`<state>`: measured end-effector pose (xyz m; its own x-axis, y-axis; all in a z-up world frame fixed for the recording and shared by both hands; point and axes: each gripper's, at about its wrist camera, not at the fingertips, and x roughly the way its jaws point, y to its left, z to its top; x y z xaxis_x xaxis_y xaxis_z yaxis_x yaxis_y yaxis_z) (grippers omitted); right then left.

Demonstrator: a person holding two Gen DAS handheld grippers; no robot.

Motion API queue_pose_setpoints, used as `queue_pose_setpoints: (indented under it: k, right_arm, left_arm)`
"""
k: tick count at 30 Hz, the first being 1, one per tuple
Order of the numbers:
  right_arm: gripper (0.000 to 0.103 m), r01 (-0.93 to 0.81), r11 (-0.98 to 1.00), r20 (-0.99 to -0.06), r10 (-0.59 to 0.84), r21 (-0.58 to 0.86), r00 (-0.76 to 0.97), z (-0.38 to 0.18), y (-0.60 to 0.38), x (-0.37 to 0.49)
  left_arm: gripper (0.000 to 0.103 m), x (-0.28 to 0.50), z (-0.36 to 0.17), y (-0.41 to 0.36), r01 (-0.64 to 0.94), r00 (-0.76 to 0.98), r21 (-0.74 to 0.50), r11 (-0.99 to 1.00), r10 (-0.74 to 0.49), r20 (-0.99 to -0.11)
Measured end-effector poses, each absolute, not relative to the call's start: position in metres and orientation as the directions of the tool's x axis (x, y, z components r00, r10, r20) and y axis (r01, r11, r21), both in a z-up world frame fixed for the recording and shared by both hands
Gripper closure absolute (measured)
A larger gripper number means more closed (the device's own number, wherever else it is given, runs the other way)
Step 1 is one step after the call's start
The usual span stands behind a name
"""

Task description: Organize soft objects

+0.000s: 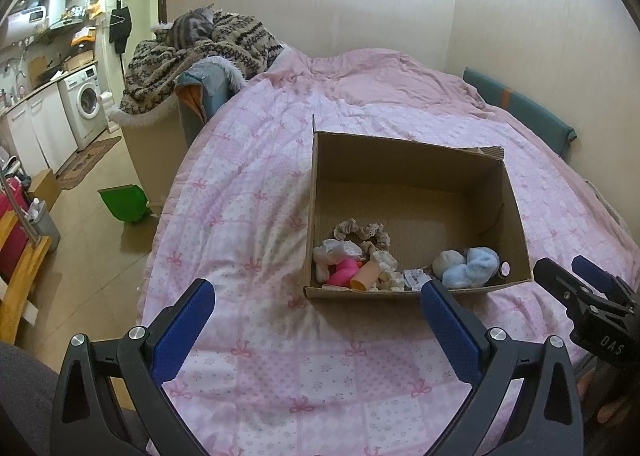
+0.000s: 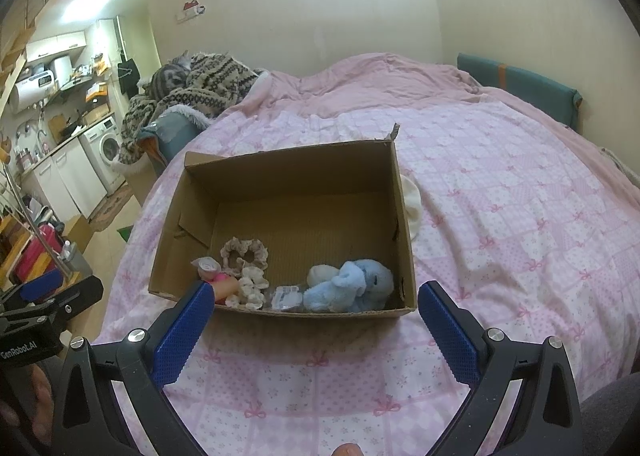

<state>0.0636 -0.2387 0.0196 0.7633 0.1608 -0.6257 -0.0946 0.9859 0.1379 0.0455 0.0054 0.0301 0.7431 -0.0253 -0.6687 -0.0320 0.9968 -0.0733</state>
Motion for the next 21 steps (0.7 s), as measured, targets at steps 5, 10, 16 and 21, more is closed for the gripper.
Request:
queue_pose_setpoints:
  k: [5,10,16,21]
  right_arm:
    - [0.000,-0.094,0.986,-0.625,0.160,0.138,0.764,0.0195,-0.2389,0.0635]
    - [0.000,-0.093,0.986,-0.624,0.160,0.139,0.765,0.0197,-0.2392,0.0640]
    - [0.000,-0.094,0.986,-0.623,0.161,0.140,0.765,0.0203,-0.2390,0.0648]
    - [0.000,-0.093,0.986,-0.624,0.161,0.140,0.765,0.0199,-0.2389,0.0653]
  left_arm:
    - [0.000,0.0465,0.0314,0.0061,-0.035,0.742,-0.072,0.997,-0.023,-0.670]
    - [0.000,0.0462,0.0314,0.0065,-0.035,0.742,-0.072,0.997,-0.022,-0.670]
    - [0.000,0.0461,0.0315,0.0065,-0.036,0.741,-0.074,0.997,-0.023,-0.671]
    - [0.000,0.0463,0.0319,0.0057,-0.033,0.742,-0.068,0.997,-0.022,-0.670]
